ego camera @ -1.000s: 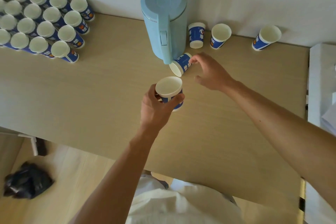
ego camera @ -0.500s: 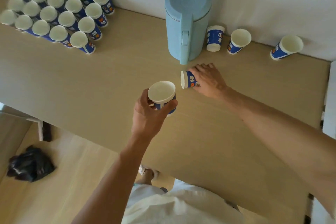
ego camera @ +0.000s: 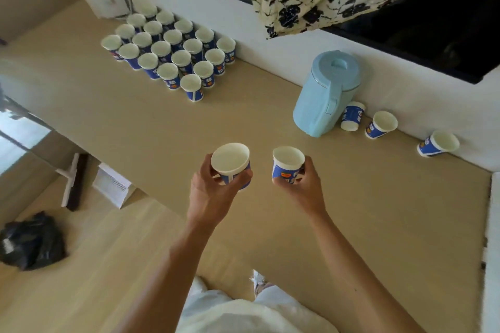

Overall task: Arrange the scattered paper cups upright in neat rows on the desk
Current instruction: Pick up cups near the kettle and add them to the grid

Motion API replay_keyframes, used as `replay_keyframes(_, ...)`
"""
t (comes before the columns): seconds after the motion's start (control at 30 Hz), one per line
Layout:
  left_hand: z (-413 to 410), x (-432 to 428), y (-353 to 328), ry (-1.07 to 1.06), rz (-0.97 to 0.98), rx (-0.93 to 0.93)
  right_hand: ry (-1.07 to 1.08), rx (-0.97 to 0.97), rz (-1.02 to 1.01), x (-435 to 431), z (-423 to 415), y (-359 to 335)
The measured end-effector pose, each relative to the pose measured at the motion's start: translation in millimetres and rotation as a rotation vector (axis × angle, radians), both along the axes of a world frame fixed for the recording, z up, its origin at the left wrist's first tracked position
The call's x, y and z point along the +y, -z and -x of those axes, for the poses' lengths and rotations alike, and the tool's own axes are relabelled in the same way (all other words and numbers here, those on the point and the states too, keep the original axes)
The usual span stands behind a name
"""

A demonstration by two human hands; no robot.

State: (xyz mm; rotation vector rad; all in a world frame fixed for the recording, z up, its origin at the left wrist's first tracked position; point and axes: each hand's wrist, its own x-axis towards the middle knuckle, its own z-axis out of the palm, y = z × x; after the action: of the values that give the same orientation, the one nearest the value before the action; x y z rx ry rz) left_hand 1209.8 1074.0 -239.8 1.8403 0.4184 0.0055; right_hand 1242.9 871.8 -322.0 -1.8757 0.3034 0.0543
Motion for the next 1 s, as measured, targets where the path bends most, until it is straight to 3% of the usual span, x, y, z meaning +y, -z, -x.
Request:
replay_keyframes(0.47, 39, 184, -65, -0.181, 0.083, -0.221, -0.047, -0.232, -0.196, 203, 18, -108)
replay_keyframes(1.0, 15, 339, -62, -0.266, 0.050, -0.229, -0.124, -0.207, -0.222, 353, -27, -103)
